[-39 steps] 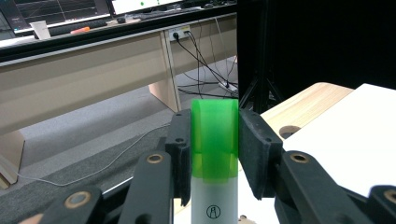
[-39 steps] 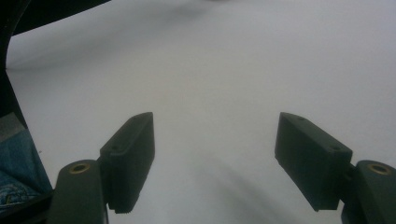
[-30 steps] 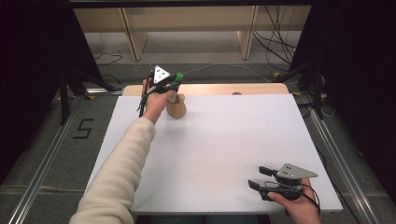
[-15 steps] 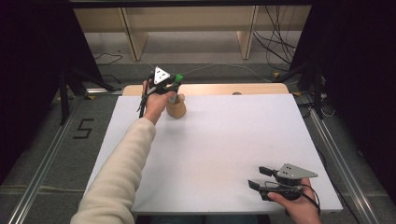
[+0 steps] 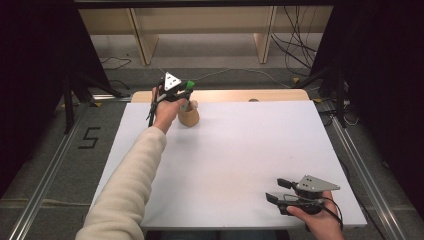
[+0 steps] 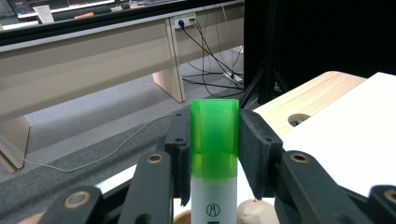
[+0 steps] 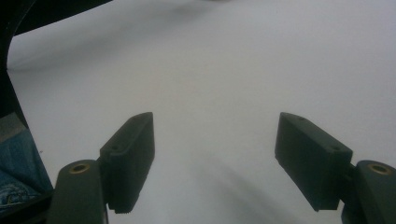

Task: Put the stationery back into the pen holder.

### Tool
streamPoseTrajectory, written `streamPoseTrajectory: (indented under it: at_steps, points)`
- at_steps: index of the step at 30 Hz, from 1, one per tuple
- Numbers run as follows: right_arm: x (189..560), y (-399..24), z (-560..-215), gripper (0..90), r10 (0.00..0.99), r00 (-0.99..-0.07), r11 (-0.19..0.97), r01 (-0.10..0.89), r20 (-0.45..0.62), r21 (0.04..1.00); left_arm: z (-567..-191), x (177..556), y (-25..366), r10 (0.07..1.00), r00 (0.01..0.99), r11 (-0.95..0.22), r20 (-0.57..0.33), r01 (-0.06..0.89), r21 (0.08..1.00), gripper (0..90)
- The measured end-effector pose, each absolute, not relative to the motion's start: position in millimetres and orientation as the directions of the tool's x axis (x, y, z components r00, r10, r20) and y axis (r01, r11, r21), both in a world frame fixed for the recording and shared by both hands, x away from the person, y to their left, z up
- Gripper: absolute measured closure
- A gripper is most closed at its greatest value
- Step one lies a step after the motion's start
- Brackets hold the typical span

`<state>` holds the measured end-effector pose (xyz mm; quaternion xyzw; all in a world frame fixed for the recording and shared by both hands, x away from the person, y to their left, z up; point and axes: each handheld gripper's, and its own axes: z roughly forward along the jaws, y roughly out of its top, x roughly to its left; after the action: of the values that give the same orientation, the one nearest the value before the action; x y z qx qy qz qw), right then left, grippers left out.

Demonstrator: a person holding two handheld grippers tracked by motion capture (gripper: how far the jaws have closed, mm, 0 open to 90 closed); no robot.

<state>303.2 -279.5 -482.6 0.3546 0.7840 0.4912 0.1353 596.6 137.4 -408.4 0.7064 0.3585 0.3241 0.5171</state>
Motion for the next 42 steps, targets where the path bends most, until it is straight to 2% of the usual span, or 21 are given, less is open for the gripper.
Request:
streamPoseTrajectory:
  at_steps: [11,13,19,23,33,42]
  points:
    - [303,-279,-482,29.1,0.690,-0.710,0.264,0.426,0.139,0.866,-417,595,140,0.853,0.515,-0.234,0.088,0.226,0.946,65.2]
    - [303,-279,-482,29.1,0.690,-0.710,0.263,0.426,0.140,0.866,-417,593,141,0.859,0.504,-0.249,0.094,0.249,0.936,56.6]
    - [303,-279,-483,29.1,0.689,-0.712,0.267,0.421,0.133,0.867,-408,582,143,0.881,0.472,-0.219,0.038,0.335,0.916,29.4]
    - [303,-280,-482,29.1,0.691,-0.711,0.267,0.419,0.131,0.868,-401,569,143,0.877,0.478,-0.249,0.053,0.357,0.900,19.5]
    - [303,-279,-481,29.1,0.695,-0.706,0.259,0.424,0.138,0.868,-386,526,152,0.837,0.540,-0.329,0.092,0.362,0.872,19.2]
    - [303,-279,-481,29.0,0.697,-0.704,0.259,0.425,0.137,0.868,-390,489,160,0.796,0.597,-0.364,0.100,0.340,0.867,19.3]
